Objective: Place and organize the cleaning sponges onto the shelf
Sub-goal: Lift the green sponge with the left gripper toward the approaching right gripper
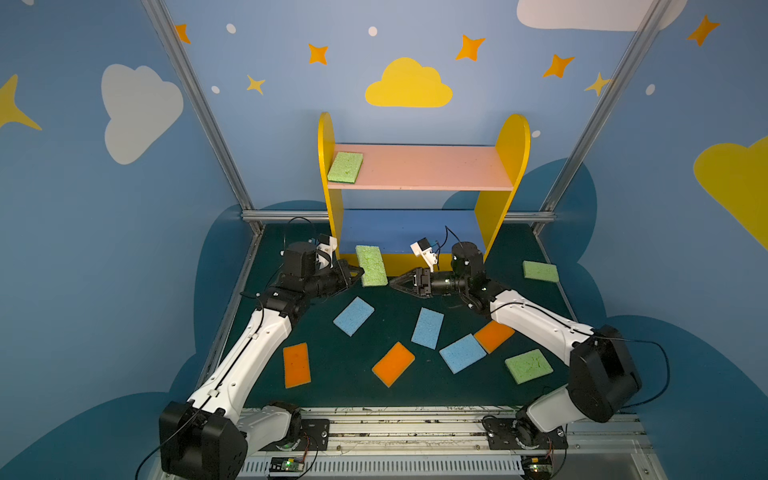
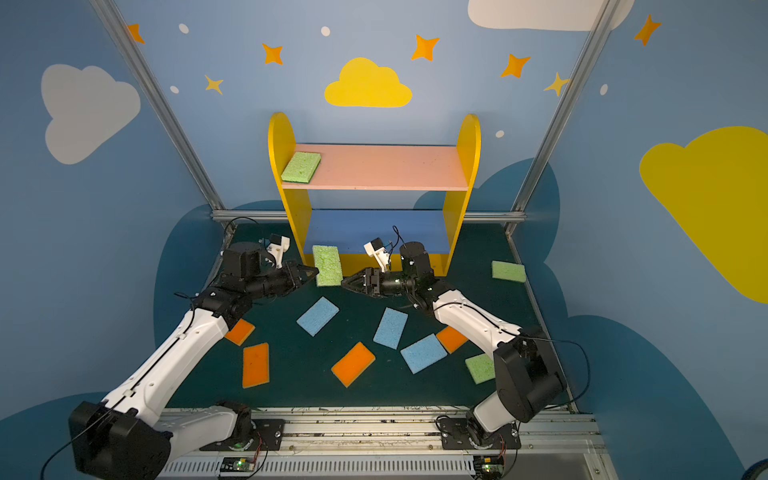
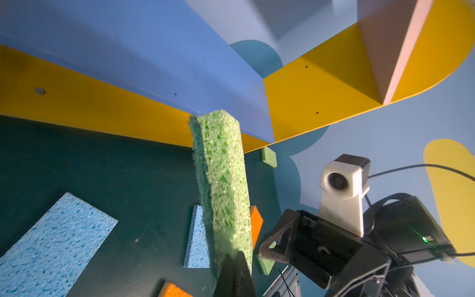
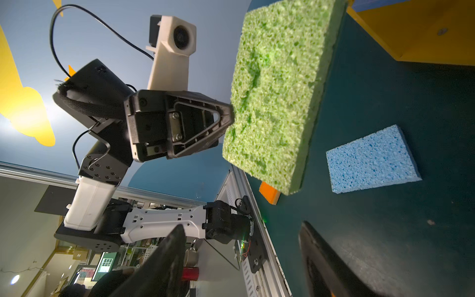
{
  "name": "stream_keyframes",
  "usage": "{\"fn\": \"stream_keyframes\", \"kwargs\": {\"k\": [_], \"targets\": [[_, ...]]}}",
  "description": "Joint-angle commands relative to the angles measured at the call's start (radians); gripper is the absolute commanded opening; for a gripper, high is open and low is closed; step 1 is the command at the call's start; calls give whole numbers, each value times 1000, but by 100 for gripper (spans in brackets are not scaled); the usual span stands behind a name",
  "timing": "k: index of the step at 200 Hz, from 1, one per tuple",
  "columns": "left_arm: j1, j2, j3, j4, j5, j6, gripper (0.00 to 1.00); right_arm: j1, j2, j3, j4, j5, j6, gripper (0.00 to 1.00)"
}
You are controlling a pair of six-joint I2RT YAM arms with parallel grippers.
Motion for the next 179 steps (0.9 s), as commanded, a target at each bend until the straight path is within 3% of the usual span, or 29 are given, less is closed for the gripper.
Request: {"fn": "stream_keyframes", "kwargs": {"k": [1,88,135,179], "targets": [[-8,16,47,52,27,-23,3,-14,34,41,49,-28,29,68],[-37,56,54,139,47,-69,3,-45,94,103,114,-55,85,54],[-45,73,60,149,40,-72,3,-51,108,111,146,-68,114,22],[-48,76,54,147,39,-71,5,-55,96,108,120,-53,102,1]]}}
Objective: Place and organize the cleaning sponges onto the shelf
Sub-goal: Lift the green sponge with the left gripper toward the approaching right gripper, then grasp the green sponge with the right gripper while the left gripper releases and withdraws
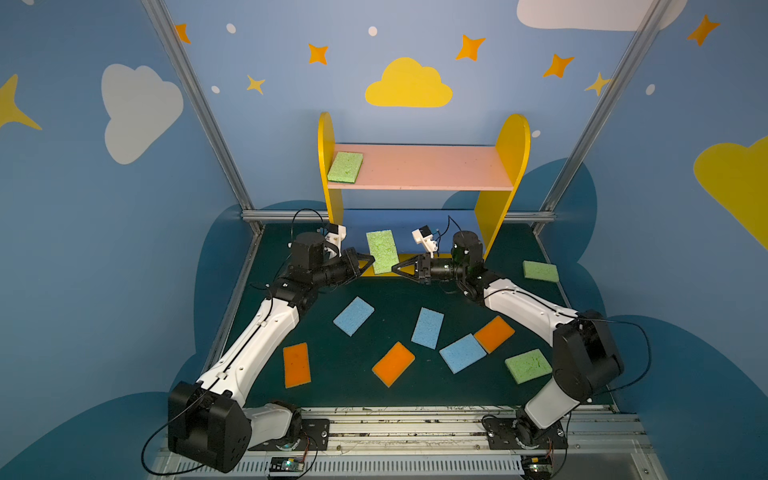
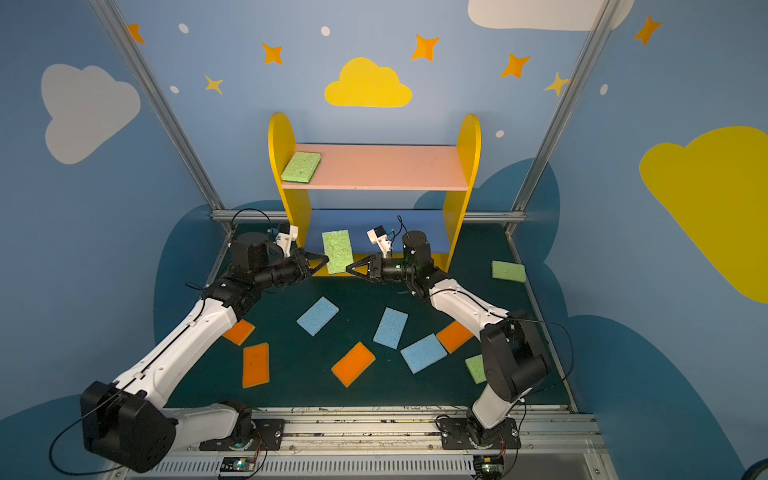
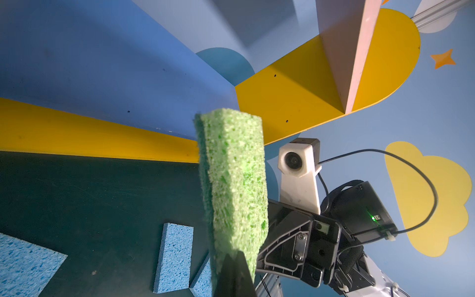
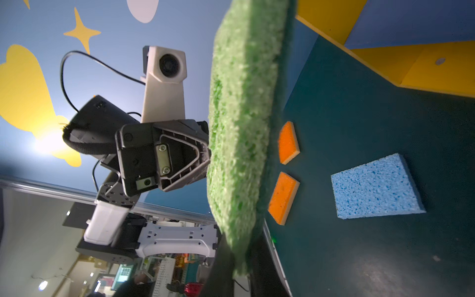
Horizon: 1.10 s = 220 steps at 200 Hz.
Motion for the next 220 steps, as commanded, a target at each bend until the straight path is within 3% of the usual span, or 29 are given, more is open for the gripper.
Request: {"fn": "stream_keyframes", "kwargs": {"k": [1,13,31,43,92,143,170,220], "targets": [[-6,0,12,19,6,1,6,-5,-6,26,5,0,-11,1],[-6,-6,12,3,-3,7,28,-5,-16,24,-15,9,-24,0],[-6,-32,6,-32,-29,37,81,-5,-40,23,-54,20,-45,0],[-6,-61,3,-76,-64,69,99,-5,-63,24,-91,28,-64,0],[-6,-213,-81,-214,-213,171,99,-2,-177,74,-293,73,-148,0],[-6,-332,-242,-219,-276,180,99,43,-269,92,-313,200,-181,0],[-6,-355,-276,-217,-313,191,99,46,-241,252,-459,237,-234,0],[-7,-369,-378,-148,-331,183,99,31,-74,566,-569,270,-242,0]]}}
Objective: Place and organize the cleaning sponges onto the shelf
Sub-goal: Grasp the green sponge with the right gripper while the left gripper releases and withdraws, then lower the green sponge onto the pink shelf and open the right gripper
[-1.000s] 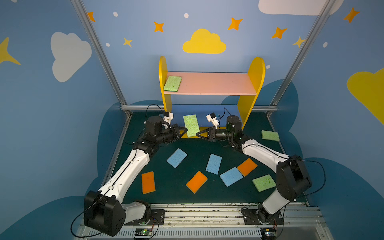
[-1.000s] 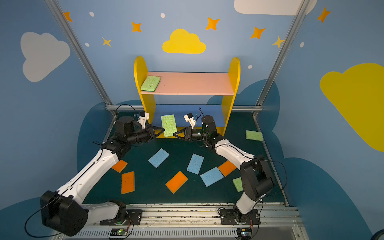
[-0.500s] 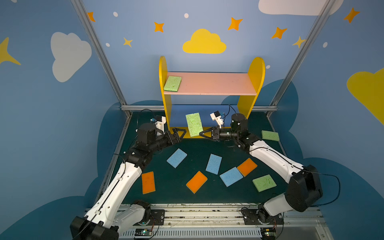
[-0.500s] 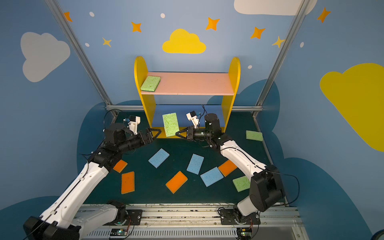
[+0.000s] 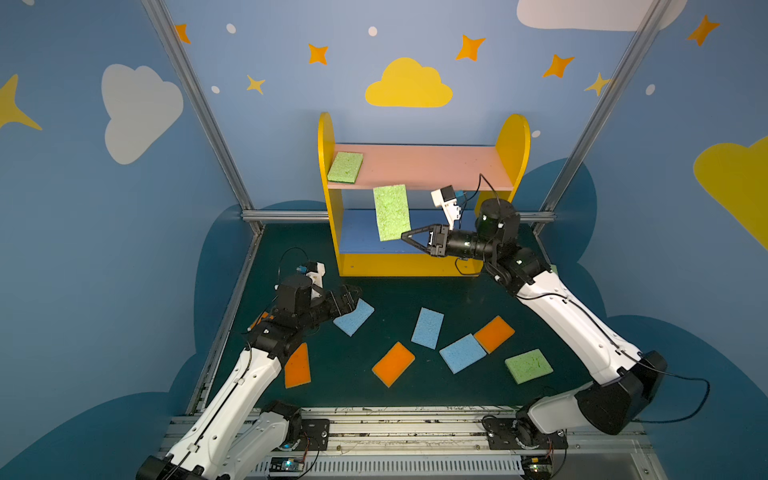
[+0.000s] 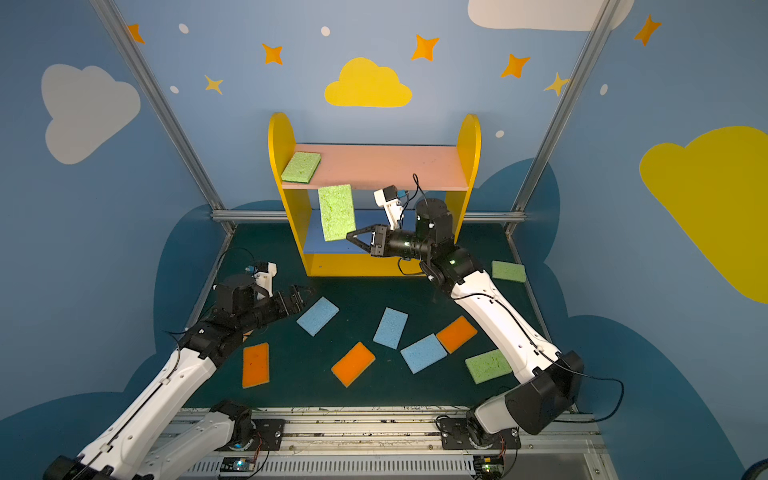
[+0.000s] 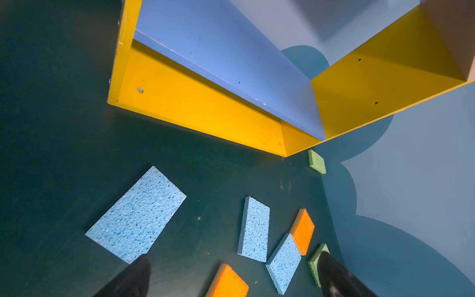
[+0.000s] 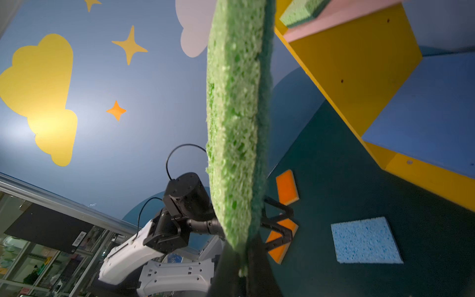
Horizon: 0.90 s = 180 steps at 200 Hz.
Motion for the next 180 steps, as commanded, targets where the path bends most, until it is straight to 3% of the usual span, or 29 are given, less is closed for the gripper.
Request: {"fn": "stream_keyframes", "kwargs": {"k": [1,42,93,129,180], "targets": [[-3,-12,-54,47,-26,9,99,-11,95,139,-83,36,-24,0],[-19,-50,-171,140,-80,-11,99,-28,323,468,-188,55,-22,0],[-26,-40,-196,143,-81,14,99,-54,587,823,-250,48,48,0],[-26,-24,-195,150,-71,22,99,-64,685,947,-243,56,92,0],[-26,4,-190,165,-63,25,99,-77,719,951,-183,62,129,2]]}}
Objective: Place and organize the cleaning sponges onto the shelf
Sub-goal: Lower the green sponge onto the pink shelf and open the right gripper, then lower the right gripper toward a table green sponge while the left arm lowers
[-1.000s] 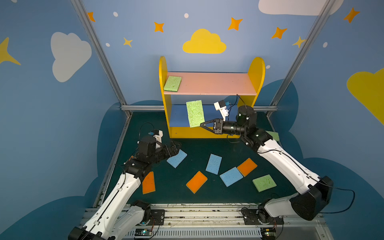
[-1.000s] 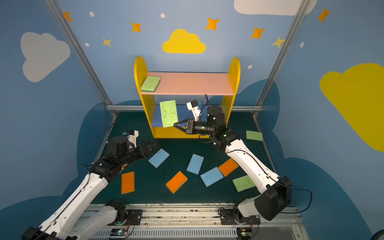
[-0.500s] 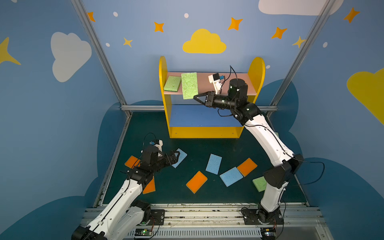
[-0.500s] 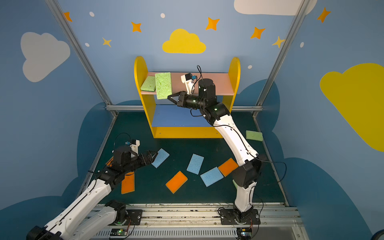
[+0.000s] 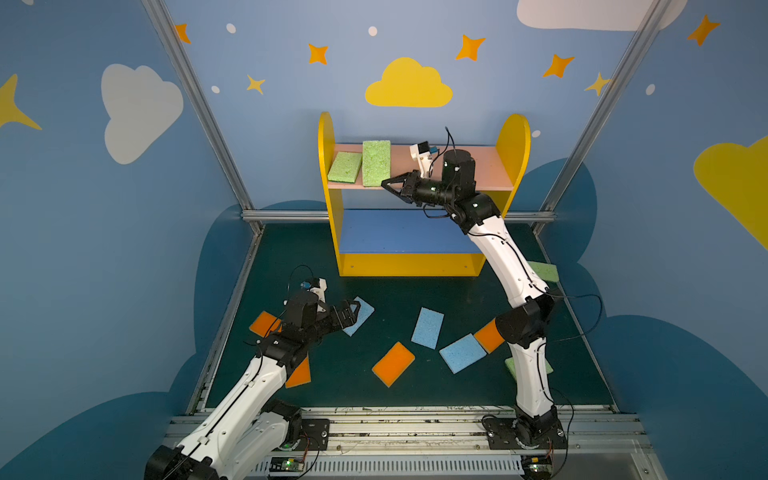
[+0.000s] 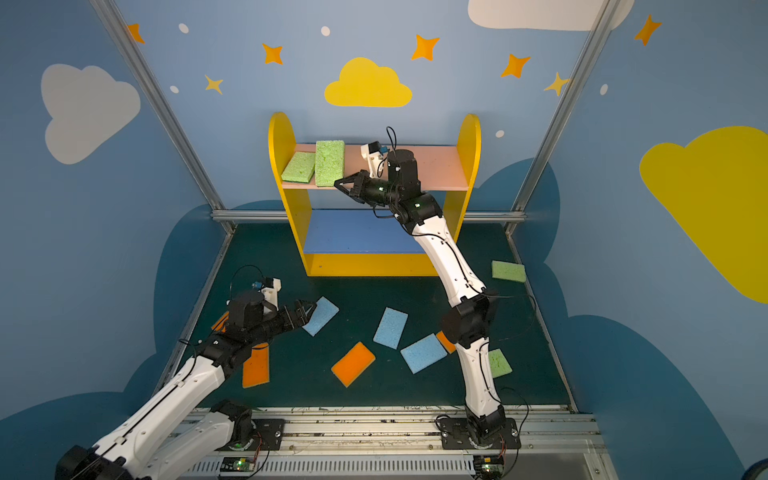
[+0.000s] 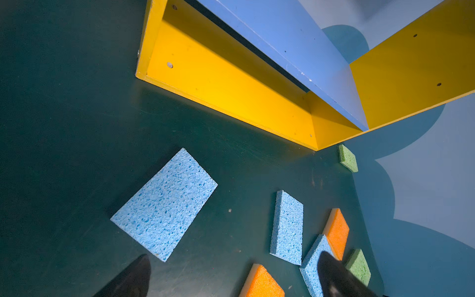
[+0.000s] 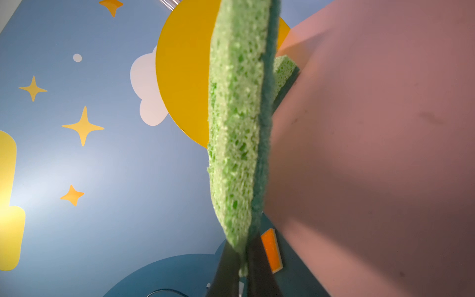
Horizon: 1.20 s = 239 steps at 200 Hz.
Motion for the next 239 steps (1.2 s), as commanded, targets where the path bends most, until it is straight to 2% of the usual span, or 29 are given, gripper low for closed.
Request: {"fn": "stream_keyframes", "kwargs": {"k": [1,34,63,115,167,205,215,230,239], "targets": [[-3,11,3,22,9,18,99,-10,22,28,48,6,27,2],[-2,16,7,21,13,15,99,-21,37,28,87,-31,38,24],[-2,18,11,15,9,18,99,-21,33,24,90,-55,22,39],[-3,30,23,17,3,15,99,-21,-49,-89,101,-74,-41,52],[-2,32,60,-9,-8,27,99,-15,-186,-246,110,-77,-110,61],[-3,39,69,-10,-8,27,99,-10,-277,-310,70,-42,-182,64],[-2,38,72,-12,-8,27,100,-10,-291,-308,48,-25,-203,63],[-2,37,79,-13,-8,27,99,-10,-314,-303,-4,4,-247,53],[-2,38,84,-13,-4,30,99,-11,-332,-307,-42,20,-275,52]]}}
